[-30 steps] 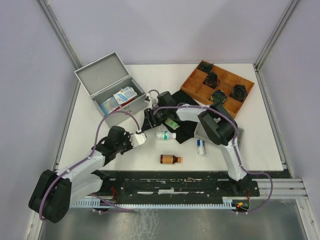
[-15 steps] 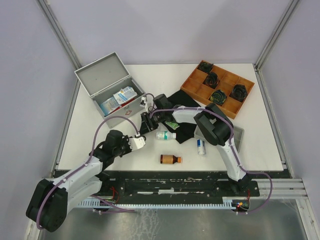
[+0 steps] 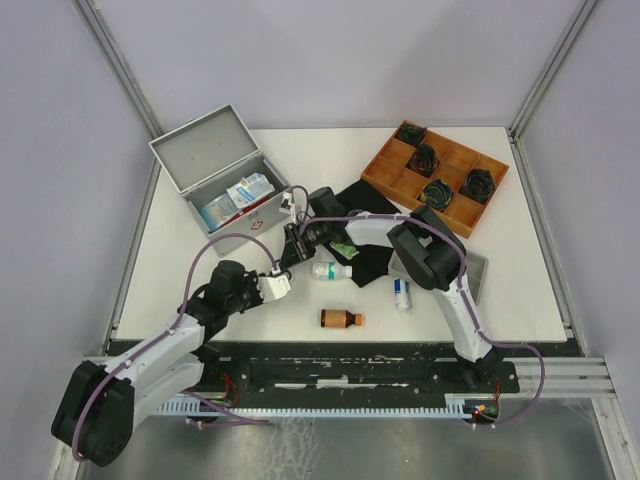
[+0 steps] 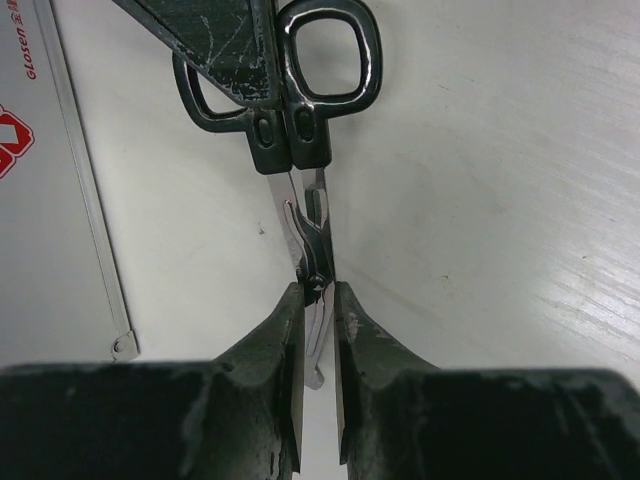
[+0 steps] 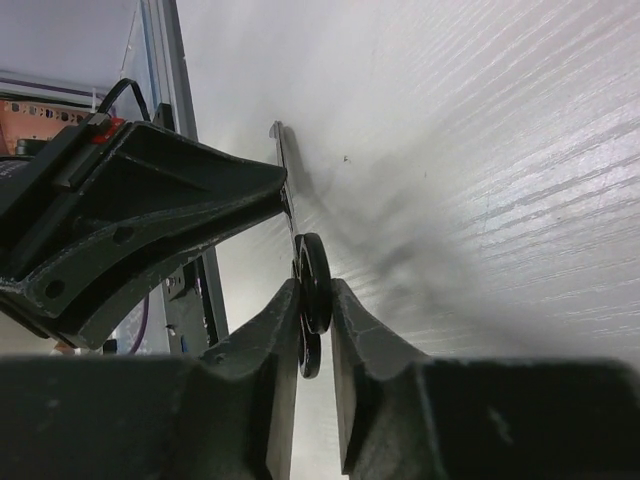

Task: Organize the medicine kit

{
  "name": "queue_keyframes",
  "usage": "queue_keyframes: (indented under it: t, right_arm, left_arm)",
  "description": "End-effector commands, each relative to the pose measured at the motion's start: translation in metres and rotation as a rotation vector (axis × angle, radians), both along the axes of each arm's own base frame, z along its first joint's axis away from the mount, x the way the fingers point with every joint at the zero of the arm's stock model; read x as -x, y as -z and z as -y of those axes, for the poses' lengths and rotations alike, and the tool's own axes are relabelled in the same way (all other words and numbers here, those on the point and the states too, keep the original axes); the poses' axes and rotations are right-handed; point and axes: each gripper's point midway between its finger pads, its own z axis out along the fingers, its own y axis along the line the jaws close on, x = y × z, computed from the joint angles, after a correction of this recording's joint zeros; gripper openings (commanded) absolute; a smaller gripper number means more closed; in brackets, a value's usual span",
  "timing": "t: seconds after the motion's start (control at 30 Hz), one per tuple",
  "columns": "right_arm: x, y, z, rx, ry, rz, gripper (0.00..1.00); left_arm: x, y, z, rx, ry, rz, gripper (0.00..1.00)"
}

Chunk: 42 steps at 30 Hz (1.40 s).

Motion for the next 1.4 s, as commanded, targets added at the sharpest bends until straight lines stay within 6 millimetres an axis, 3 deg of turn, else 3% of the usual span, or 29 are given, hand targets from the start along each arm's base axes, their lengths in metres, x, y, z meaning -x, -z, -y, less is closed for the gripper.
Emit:
queue_keyframes:
  t: [0.0,0.07,0.17,0.33,0.5,0.6,0.77,0.9,1.07,1.37]
  right_arm:
    - [-0.002,-0.037,-0.008,-0.107,-0.048,0.053,0.22]
    - [-0.005,-0.041,-0.004,-0.106,-0.041,0.064,0.14]
    - [-0.008,-0.050,0.003,-0.106,-0.044,0.098,0.02]
    - [-0.006,-0.071,0.018,-0.109,-0.072,0.188,0.01]
    - [-0.002,-0.100,0.039,-0.118,-0.084,0.243,0.01]
    - [0.000,-0.115,0.054,-0.118,-0.072,0.250,0.01]
    - [0.007,-0.123,0.073,-0.094,-0.062,0.216,0.01]
    - [0.012,-0.125,0.078,-0.090,-0.054,0.196,0.00]
    - [0.012,-0.130,0.074,-0.114,-0.032,0.153,0.01]
    - [0.011,-0.129,0.070,-0.127,-0.016,0.110,0.01]
  left_arm:
    - [-0.007,-0.013,0.012,0.033,0.049,0.048,0.04]
    - [-0.007,-0.018,0.015,0.051,0.050,0.037,0.07]
    - [-0.005,-0.028,0.022,0.085,0.056,0.004,0.19]
    - [-0.002,-0.052,0.033,0.161,0.056,-0.031,0.42]
    - [-0.008,-0.073,0.033,0.172,0.043,0.001,0.57]
    - [-0.015,-0.085,0.029,0.149,0.042,0.042,0.61]
    - [-0.024,-0.104,0.028,0.088,0.097,0.110,0.64]
    - [-0.028,-0.117,0.036,0.085,0.161,0.149,0.71]
    - [-0.026,-0.128,0.053,0.130,0.243,0.158,0.72]
    - [-0.015,-0.111,0.058,0.096,0.326,0.113,0.72]
